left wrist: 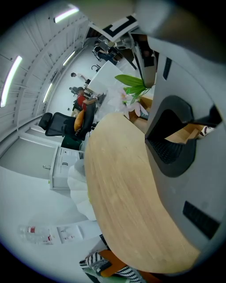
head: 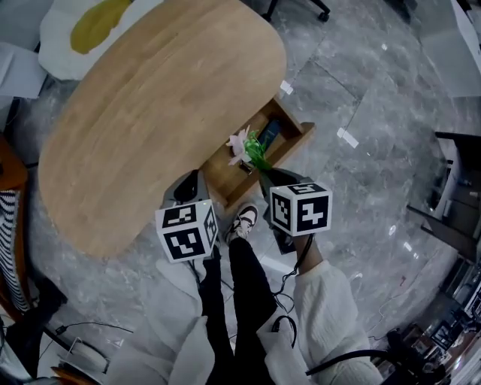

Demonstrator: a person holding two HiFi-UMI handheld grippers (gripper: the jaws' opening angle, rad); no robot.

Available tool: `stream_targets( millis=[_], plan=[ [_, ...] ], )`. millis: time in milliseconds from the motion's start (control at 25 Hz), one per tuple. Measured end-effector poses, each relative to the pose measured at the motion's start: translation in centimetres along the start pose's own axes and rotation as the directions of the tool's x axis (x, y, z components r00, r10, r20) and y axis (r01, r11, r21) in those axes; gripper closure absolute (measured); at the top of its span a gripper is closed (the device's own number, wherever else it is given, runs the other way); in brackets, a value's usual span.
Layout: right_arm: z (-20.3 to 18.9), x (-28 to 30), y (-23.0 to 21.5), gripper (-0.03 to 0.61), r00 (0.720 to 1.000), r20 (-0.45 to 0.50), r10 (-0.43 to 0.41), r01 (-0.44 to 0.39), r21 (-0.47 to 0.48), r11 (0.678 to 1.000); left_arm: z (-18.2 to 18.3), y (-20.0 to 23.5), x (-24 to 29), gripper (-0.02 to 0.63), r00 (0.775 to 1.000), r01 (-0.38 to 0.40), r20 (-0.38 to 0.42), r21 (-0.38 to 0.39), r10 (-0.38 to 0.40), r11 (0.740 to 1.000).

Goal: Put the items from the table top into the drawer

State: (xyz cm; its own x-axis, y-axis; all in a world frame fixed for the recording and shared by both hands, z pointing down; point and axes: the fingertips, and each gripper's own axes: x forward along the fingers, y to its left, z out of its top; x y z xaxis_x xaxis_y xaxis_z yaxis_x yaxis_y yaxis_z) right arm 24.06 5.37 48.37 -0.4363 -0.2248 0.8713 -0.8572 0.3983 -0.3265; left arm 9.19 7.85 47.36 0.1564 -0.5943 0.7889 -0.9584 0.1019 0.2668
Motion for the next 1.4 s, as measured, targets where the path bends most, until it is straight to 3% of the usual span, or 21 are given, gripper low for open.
stream_targets(
  millis=[160, 400, 760, 800, 840, 1400],
  plan=[
    [-2.4, 1.4, 0.8, 0.479, 0.999, -0.036, -0.005, 0.006, 0.026, 1.0, -1.2, 1.4, 0.0, 0.619, 1.0, -0.005, -0.004, -0.017, 0.005, 1.0],
    [-5.4, 3.3, 0.7, 0.479, 0.998, -0.059, -0.026, 0.034, 0.142, 0.989, -3.5, 2.0, 0.7, 0.62, 1.0, 0.006, -0.024, -0.015, -0.007, 1.0],
    [-3.8, 4.5, 3.1, 0.46, 0.994, 0.102, 0.051, -0.087, 0.396, 0.914, -4.4, 2.6, 0.4, 0.62, 0.999, 0.008, -0.034, -0.006, -0.009, 1.0],
    [-3.8, 4.7, 3.4, 0.351, 0.992, 0.108, 0.059, -0.097, 0.401, 0.911, -4.4, 2.6, 0.4, 0.62, 0.999, 0.008, -0.033, -0.004, -0.008, 1.0],
    [-3.9, 4.9, 3.6, 0.305, 0.992, 0.107, 0.067, -0.105, 0.399, 0.911, -4.3, 2.6, 0.5, 0.619, 0.999, 0.007, -0.032, -0.004, -0.008, 1.0],
    [-4.8, 4.3, 2.9, 0.305, 0.993, 0.104, 0.059, -0.095, 0.392, 0.915, -5.1, 2.2, 0.2, 0.62, 0.999, 0.015, -0.034, -0.001, -0.015, 1.0]
  ],
)
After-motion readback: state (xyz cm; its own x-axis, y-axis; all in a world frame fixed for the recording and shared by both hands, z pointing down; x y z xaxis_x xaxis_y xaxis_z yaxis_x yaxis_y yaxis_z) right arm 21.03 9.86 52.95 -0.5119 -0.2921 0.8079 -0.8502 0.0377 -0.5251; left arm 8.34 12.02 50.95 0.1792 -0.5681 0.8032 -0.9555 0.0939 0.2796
